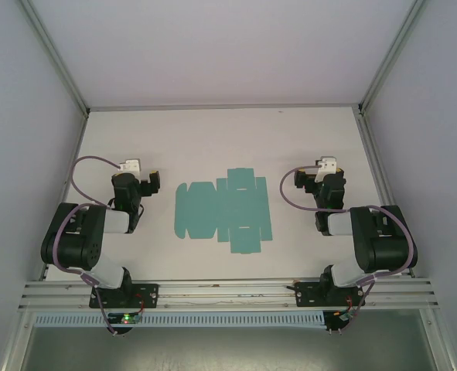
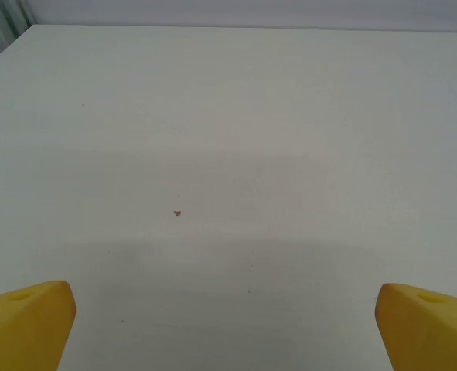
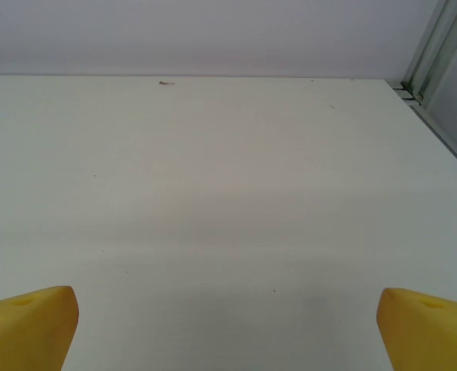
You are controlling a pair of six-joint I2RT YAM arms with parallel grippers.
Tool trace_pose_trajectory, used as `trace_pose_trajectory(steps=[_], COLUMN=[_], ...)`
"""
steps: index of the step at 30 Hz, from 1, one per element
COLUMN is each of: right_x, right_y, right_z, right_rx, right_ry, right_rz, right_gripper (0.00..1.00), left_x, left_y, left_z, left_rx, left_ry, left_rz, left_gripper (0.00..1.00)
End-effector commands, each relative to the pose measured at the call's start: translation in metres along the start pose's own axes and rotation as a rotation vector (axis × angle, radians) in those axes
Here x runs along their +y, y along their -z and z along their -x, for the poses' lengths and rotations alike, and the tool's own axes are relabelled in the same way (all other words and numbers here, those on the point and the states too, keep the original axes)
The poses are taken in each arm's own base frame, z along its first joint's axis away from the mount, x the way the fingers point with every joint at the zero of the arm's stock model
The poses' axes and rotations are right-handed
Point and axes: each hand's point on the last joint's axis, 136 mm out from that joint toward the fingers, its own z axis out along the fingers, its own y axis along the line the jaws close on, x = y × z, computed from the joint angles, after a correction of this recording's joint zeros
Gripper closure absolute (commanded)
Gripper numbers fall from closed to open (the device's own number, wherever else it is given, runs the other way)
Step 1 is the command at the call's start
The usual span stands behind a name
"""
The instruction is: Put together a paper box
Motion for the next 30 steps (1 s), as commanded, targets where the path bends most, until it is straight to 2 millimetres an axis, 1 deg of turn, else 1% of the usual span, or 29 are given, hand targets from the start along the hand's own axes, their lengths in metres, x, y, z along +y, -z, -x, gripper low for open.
trace_pose_trajectory(steps=[1,26,27,28,30], right_x=[0.0,0.0,0.0,0.002,0.008], right_y=[0.0,0.001,0.001,0.002,0.007], right_z=[0.014,0.014,0.015,0.017,0.029], right_rx=[-0.044,-0.045,-0.049,-0.058,-0.079], right_ry=[-0.003,-0.012,-0.009,-0.004,0.016], right_rz=[0.011,0.018,0.022,0.032,0.064], right_gripper=[0.01,0.01,0.01,0.02,0.02], left_x=[0.003,0.002,0.002,0.004,0.008], left_y=[-0.002,-0.002,-0.002,-0.001,0.003], left_z=[0.008,0.008,0.008,0.013,0.022], left_rx=[-0.026,-0.023,-0.024,-0.039,-0.018], left_ry=[-0.013,-0.011,-0.012,-0.01,0.003], left_rz=[-0.002,-0.005,-0.005,0.003,0.032], left_gripper=[0.0,0.0,0.0,0.0,0.0])
